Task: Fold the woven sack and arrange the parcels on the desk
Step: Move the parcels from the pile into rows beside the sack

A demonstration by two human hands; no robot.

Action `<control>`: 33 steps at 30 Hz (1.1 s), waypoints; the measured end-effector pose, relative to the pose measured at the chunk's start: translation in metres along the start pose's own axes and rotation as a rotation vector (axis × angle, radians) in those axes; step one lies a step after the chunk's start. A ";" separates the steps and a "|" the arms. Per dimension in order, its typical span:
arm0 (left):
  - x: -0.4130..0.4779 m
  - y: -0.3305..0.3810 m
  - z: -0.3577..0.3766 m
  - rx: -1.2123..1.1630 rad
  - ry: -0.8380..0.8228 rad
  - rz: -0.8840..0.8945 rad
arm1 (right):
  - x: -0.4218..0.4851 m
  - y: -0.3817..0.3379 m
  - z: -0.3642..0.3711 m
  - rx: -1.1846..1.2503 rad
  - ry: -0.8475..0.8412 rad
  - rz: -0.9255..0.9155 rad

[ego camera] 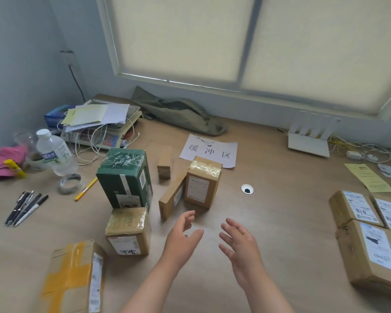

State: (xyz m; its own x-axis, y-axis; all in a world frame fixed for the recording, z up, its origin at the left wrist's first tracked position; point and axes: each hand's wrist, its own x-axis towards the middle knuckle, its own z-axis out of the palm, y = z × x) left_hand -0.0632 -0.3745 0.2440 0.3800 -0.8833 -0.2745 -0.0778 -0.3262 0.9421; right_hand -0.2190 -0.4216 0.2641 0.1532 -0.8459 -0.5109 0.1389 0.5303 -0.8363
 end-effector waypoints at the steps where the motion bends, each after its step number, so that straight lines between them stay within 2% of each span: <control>1: 0.009 0.002 -0.003 0.006 0.003 0.000 | 0.007 -0.004 0.003 -0.008 0.001 -0.004; 11: 0.121 0.018 -0.002 -0.012 0.106 -0.039 | 0.111 -0.047 0.030 -0.106 -0.017 -0.034; 17: 0.168 0.009 0.010 0.043 0.144 -0.080 | 0.159 -0.042 0.040 -0.213 -0.022 -0.047; 24: 0.186 0.000 0.027 0.144 0.146 -0.087 | 0.176 -0.034 0.044 -0.280 -0.091 -0.116; 29: 0.178 -0.005 0.029 0.235 0.146 -0.053 | 0.169 -0.043 0.030 -0.318 -0.026 -0.147; 33: 0.160 -0.002 0.035 0.189 0.129 -0.016 | 0.152 -0.045 0.016 -0.324 0.005 -0.173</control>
State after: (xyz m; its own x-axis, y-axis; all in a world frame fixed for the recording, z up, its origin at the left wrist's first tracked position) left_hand -0.0349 -0.5266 0.1913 0.4966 -0.8309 -0.2511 -0.2369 -0.4080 0.8817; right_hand -0.1865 -0.5727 0.2272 0.1494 -0.9222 -0.3567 -0.1551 0.3344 -0.9296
